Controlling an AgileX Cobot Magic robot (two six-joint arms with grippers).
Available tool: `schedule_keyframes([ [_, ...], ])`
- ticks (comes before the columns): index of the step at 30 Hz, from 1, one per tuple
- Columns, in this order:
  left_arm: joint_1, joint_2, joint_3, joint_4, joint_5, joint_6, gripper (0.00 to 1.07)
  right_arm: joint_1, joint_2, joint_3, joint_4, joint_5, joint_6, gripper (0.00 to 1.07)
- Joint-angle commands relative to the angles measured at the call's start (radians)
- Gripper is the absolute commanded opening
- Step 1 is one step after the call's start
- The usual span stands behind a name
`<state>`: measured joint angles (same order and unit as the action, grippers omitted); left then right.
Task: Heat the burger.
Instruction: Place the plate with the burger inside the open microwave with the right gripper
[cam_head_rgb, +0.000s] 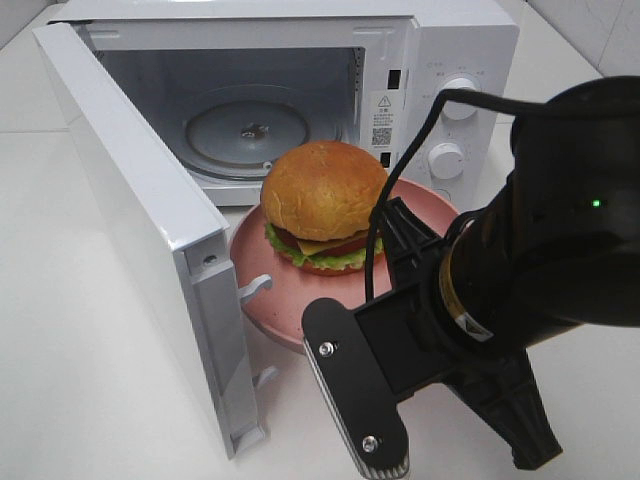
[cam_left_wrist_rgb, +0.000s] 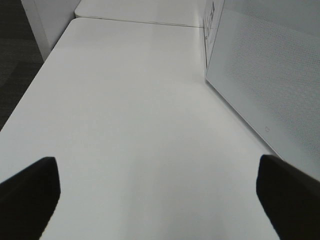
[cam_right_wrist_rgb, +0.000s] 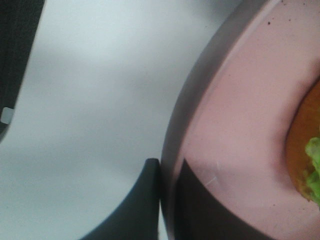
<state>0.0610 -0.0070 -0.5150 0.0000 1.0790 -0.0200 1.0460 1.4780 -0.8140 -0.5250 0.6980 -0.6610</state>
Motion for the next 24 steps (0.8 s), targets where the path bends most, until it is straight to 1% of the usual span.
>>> schedule_keyframes([
  [1,-0.007,-0.012,-0.001,-0.007,-0.009,0.0,1.0,-0.027,-0.011,-0.004,-0.044,-0.061,-0.037,0.0],
  [2,-0.007,-0.012,-0.001,-0.007,-0.009,0.0,1.0,-0.045,-0.011,-0.004,-0.044,-0.083,-0.061,0.0],
  [7,-0.007,-0.012,-0.001,-0.007,-0.009,0.0,1.0,-0.077,-0.004,-0.004,-0.033,-0.14,-0.119,0.0],
  [9,-0.007,-0.012,-0.001,-0.007,-0.009,0.0,1.0,-0.082,-0.002,-0.004,-0.033,-0.147,-0.128,0.0],
  [14,-0.007,-0.012,-0.001,-0.007,-0.009,0.0,1.0,-0.127,0.023,-0.017,-0.004,-0.167,-0.175,0.0],
  [20,-0.007,-0.012,-0.001,-0.007,-0.009,0.0,1.0,-0.18,0.058,-0.064,0.077,-0.231,-0.277,0.0],
  [22,-0.007,-0.012,-0.001,-0.007,-0.009,0.0,1.0,-0.185,0.064,-0.068,0.08,-0.236,-0.284,0.0],
  [24,-0.007,-0.012,-0.001,-0.007,-0.009,0.0,1.0,-0.216,0.083,-0.094,0.091,-0.246,-0.304,0.0],
])
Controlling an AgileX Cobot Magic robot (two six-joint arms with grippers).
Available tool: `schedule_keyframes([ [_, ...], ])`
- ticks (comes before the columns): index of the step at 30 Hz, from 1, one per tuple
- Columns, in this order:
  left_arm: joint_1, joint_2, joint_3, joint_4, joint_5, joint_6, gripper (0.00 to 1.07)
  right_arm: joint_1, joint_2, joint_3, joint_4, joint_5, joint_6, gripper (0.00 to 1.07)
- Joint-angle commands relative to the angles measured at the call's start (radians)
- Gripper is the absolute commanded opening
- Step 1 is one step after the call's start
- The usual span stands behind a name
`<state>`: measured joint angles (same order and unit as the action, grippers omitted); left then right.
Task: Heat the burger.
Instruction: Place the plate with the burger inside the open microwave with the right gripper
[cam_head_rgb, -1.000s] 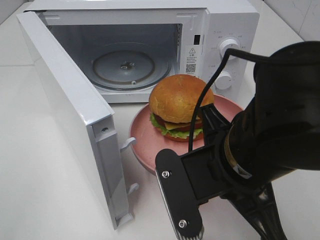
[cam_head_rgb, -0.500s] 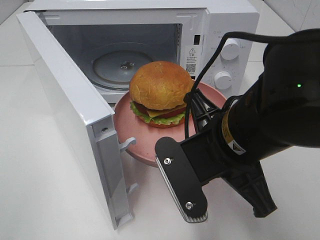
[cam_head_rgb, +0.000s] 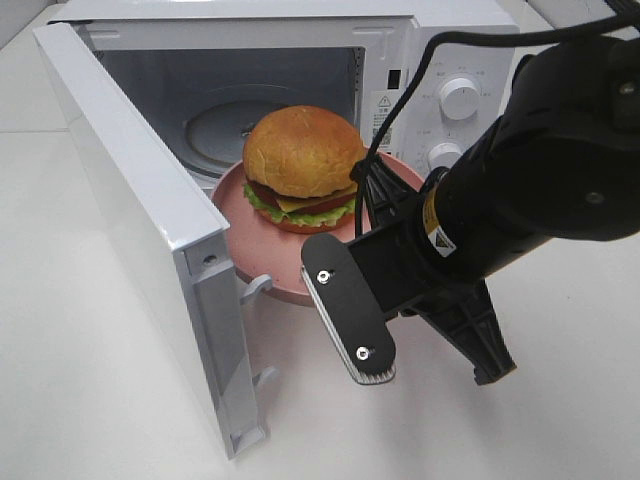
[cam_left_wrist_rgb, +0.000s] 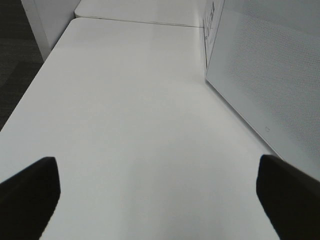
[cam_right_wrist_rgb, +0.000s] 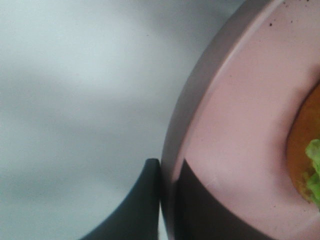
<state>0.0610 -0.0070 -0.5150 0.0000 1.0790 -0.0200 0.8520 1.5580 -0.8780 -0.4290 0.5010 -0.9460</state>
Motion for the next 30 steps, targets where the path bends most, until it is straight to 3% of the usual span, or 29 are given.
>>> schedule_keyframes([
  [1,-0.007,-0.012,-0.001,-0.007,-0.009,0.0,1.0,-0.022,0.003,-0.03,-0.005,-0.049,-0.019,0.0],
  [13,-0.007,-0.012,-0.001,-0.007,-0.009,0.0,1.0,-0.073,0.086,-0.119,0.109,-0.06,-0.142,0.0],
  [30,-0.007,-0.012,-0.001,-0.007,-0.009,0.0,1.0,-0.107,0.185,-0.234,0.157,-0.044,-0.195,0.0],
])
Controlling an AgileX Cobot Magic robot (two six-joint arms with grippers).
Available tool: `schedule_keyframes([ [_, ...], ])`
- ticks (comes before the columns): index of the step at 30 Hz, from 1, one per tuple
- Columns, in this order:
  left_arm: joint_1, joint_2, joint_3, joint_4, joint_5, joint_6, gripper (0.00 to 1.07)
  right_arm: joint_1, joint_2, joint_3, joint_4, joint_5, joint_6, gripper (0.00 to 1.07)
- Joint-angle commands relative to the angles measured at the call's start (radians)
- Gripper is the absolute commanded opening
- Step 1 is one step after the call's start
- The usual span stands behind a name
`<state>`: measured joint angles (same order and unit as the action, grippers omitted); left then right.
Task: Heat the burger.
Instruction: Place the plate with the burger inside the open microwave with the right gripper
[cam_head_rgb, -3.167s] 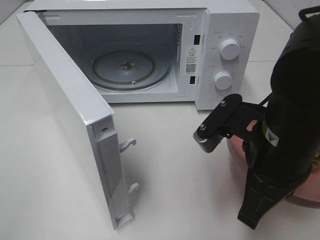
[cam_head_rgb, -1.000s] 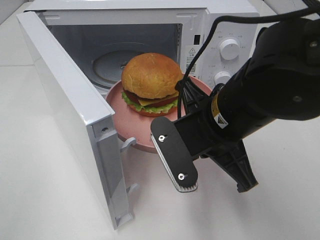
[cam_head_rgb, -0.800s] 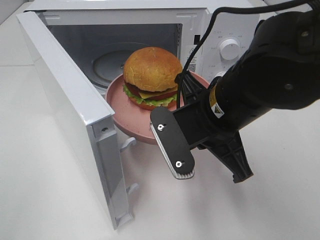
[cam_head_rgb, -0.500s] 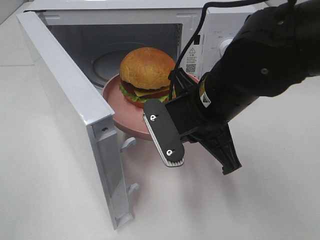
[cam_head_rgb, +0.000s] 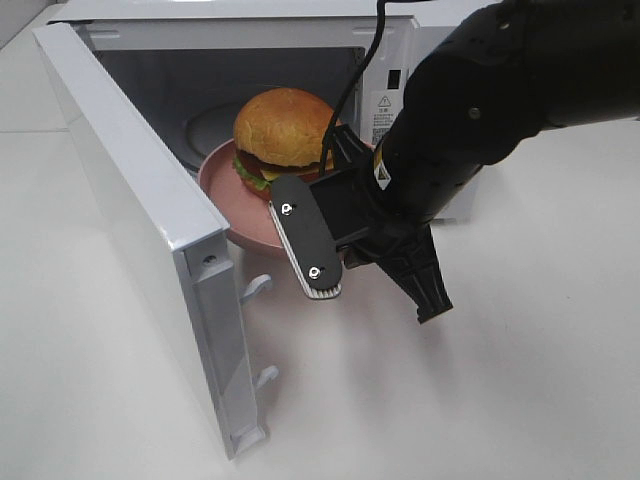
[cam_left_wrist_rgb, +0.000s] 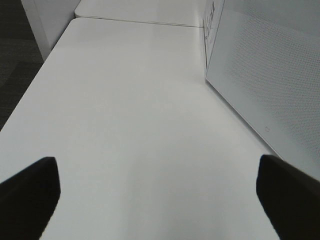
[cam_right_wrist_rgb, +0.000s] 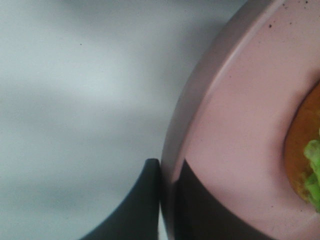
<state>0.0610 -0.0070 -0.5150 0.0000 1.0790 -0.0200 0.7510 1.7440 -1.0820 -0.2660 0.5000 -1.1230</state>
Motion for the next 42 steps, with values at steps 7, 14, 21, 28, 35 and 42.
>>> schedule_keyframes([
  [7,-0.007,-0.012,-0.001,-0.007,-0.009,0.0,1.0,-0.012,0.046,-0.081,-0.003,-0.043,-0.018,0.0],
  [14,-0.007,-0.012,-0.001,-0.007,-0.009,0.0,1.0,-0.012,0.064,-0.106,-0.003,-0.049,-0.029,0.0],
  [21,-0.007,-0.012,-0.001,-0.007,-0.009,0.0,1.0,-0.025,0.064,-0.107,0.017,-0.048,-0.079,0.0],
  [28,-0.007,-0.012,-0.001,-0.007,-0.009,0.0,1.0,-0.025,0.078,-0.138,0.048,-0.046,-0.123,0.0],
  [35,-0.007,-0.012,-0.001,-0.007,-0.009,0.0,1.0,-0.025,0.129,-0.201,0.053,-0.033,-0.123,0.0],
  [42,-0.007,-0.012,-0.001,-0.007,-0.009,0.0,1.0,-0.025,0.187,-0.295,0.101,-0.006,-0.157,0.0],
])
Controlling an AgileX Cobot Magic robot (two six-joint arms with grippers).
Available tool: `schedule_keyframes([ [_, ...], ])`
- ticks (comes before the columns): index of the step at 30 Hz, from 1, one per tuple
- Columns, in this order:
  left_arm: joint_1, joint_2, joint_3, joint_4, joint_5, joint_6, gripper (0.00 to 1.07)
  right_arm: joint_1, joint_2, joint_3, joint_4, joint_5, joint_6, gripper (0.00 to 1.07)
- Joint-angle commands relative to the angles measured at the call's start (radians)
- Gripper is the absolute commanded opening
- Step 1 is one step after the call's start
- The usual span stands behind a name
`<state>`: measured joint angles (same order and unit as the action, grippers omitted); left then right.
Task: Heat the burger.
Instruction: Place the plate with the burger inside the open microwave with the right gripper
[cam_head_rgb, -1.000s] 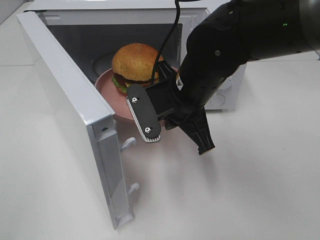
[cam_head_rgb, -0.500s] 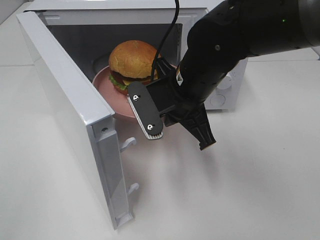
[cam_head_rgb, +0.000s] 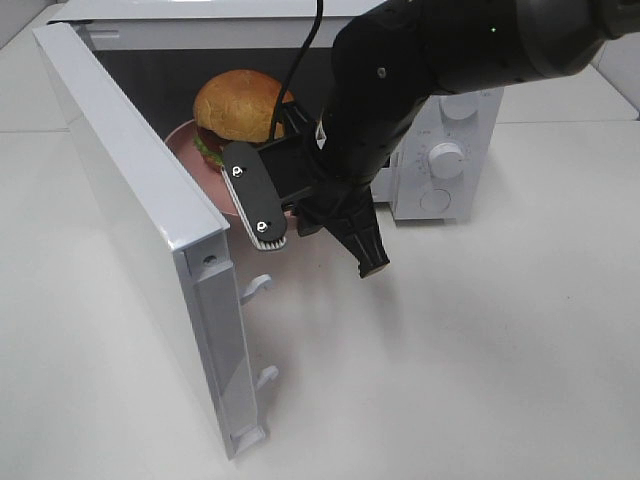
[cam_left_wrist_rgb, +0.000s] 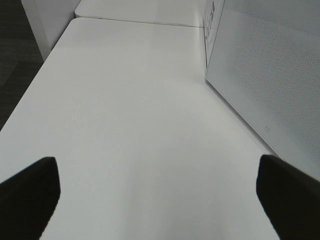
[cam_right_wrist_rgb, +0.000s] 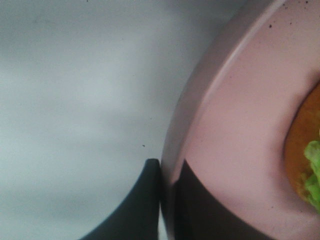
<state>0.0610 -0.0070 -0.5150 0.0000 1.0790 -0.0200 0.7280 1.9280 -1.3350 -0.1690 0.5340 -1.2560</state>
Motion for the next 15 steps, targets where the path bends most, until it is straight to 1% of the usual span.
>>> schedule_keyframes([
  [1,-0.007,-0.012,-0.001,-0.007,-0.009,0.0,1.0,-0.002,0.003,-0.042,0.004,-0.04,-0.024,0.0],
  [3,-0.007,-0.012,-0.001,-0.007,-0.009,0.0,1.0,-0.01,0.028,-0.078,0.005,-0.016,-0.024,0.0],
  [4,-0.007,-0.012,-0.001,-0.007,-0.009,0.0,1.0,-0.01,0.028,-0.078,0.005,-0.016,-0.024,0.0],
  [6,-0.007,-0.012,-0.001,-0.007,-0.009,0.0,1.0,-0.012,0.065,-0.133,0.011,0.013,-0.03,0.0],
  [7,-0.007,-0.012,-0.001,-0.007,-0.009,0.0,1.0,-0.012,0.065,-0.133,0.011,0.013,-0.03,0.0],
  [9,-0.007,-0.012,-0.001,-0.007,-0.009,0.0,1.0,-0.013,0.087,-0.17,0.023,0.031,-0.04,0.0],
  [12,-0.007,-0.012,-0.001,-0.007,-0.009,0.0,1.0,-0.013,0.091,-0.182,0.024,0.036,-0.042,0.0],
  [14,-0.007,-0.012,-0.001,-0.007,-0.009,0.0,1.0,-0.019,0.124,-0.232,0.033,0.056,-0.043,0.0],
  [15,-0.007,-0.012,-0.001,-0.007,-0.009,0.0,1.0,-0.019,0.124,-0.232,0.033,0.056,-0.043,0.0],
])
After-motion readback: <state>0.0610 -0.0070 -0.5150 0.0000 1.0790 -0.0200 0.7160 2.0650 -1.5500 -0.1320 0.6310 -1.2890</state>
